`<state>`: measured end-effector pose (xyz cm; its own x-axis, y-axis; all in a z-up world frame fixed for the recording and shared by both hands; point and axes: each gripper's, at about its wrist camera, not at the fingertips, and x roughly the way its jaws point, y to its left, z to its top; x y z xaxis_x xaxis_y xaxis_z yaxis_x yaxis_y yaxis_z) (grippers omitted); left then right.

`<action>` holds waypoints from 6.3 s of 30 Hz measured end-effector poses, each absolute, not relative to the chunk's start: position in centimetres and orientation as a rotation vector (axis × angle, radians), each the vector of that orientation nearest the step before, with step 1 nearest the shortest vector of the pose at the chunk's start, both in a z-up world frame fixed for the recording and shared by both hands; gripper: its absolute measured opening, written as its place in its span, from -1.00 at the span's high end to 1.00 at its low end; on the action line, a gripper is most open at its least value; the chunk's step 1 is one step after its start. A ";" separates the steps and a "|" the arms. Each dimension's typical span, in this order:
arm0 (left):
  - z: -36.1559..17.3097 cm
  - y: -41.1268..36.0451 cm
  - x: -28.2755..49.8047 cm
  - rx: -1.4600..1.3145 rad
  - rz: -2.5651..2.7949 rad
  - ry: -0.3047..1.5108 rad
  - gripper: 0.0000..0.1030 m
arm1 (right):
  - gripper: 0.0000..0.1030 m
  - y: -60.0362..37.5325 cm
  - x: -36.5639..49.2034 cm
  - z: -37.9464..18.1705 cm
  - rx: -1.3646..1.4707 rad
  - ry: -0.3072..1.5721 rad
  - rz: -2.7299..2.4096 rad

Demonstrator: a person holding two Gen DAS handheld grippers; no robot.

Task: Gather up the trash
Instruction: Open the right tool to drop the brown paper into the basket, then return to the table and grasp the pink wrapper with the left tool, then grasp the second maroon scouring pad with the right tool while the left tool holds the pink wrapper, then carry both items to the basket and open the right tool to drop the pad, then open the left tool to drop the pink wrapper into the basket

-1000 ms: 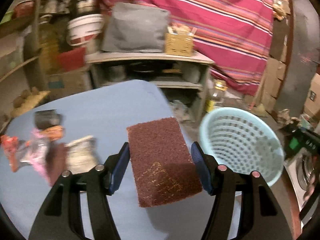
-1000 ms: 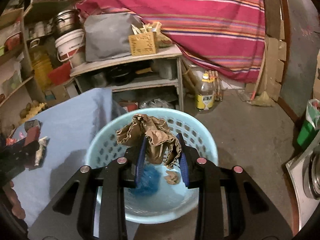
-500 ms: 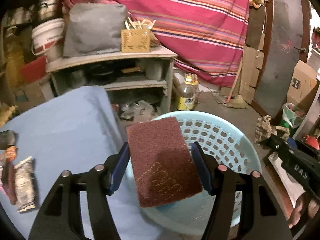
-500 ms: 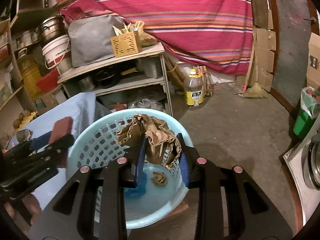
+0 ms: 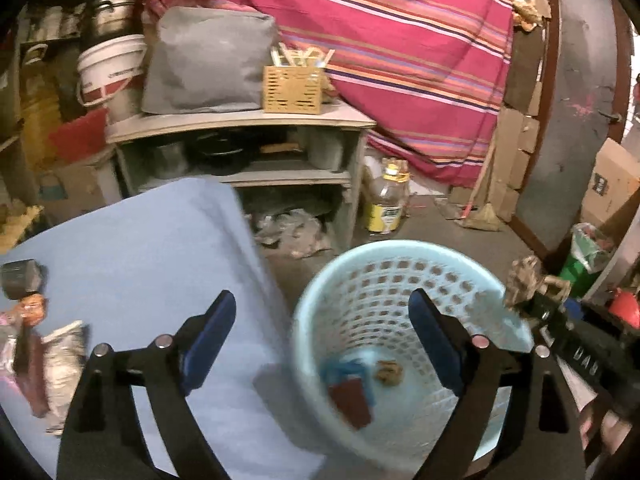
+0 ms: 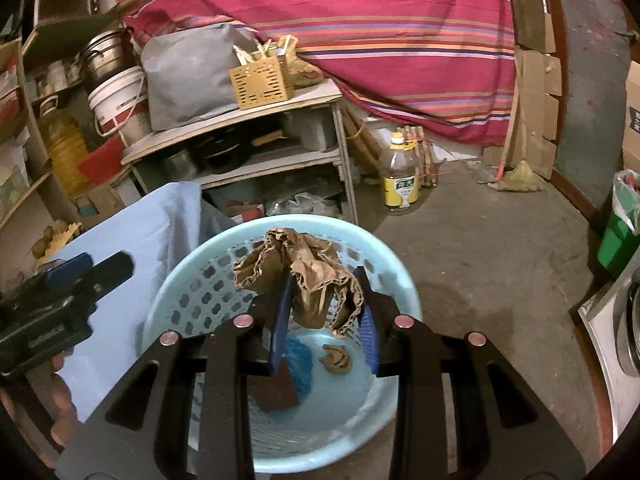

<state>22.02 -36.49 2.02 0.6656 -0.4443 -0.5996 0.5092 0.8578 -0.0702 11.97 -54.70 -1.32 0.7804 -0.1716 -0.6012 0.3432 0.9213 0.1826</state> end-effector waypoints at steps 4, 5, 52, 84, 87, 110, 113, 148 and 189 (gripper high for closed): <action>1.8 -32.4 22.3 0.118 -0.473 0.644 -0.70 | 0.27 -52.9 13.2 -1.2 0.257 0.616 -0.274; 1.7 -30.9 22.4 0.125 -0.447 0.644 -0.71 | -0.01 -52.6 13.3 -1.2 0.252 0.614 -0.279; -3.7 -7.2 26.2 0.018 -0.073 0.754 -0.79 | -0.91 -32.8 21.3 -1.5 0.110 0.658 -0.134; -0.4 8.3 24.8 -0.119 -0.002 0.718 0.62 | -0.90 -12.0 24.8 -5.1 -0.137 0.734 0.134; -0.6 10.2 24.8 -0.140 0.019 0.723 0.62 | -0.90 -10.7 25.1 -5.6 -0.168 0.745 0.115; -0.5 12.1 24.5 -0.169 0.031 0.729 0.63 | -0.23 -9.7 25.3 -4.2 -0.165 0.739 0.164; -0.2 11.2 24.6 -0.162 0.018 0.726 0.63 | -0.23 -11.0 24.5 -2.7 -0.135 0.711 0.178; 1.0 -17.0 24.6 -0.016 -0.378 0.711 0.62 | -0.23 -45.5 15.5 0.0 0.194 0.646 -0.238; -2.2 -39.9 23.1 0.117 -0.657 0.770 -0.23 | -0.73 -56.4 10.7 -0.1 0.362 0.576 -0.408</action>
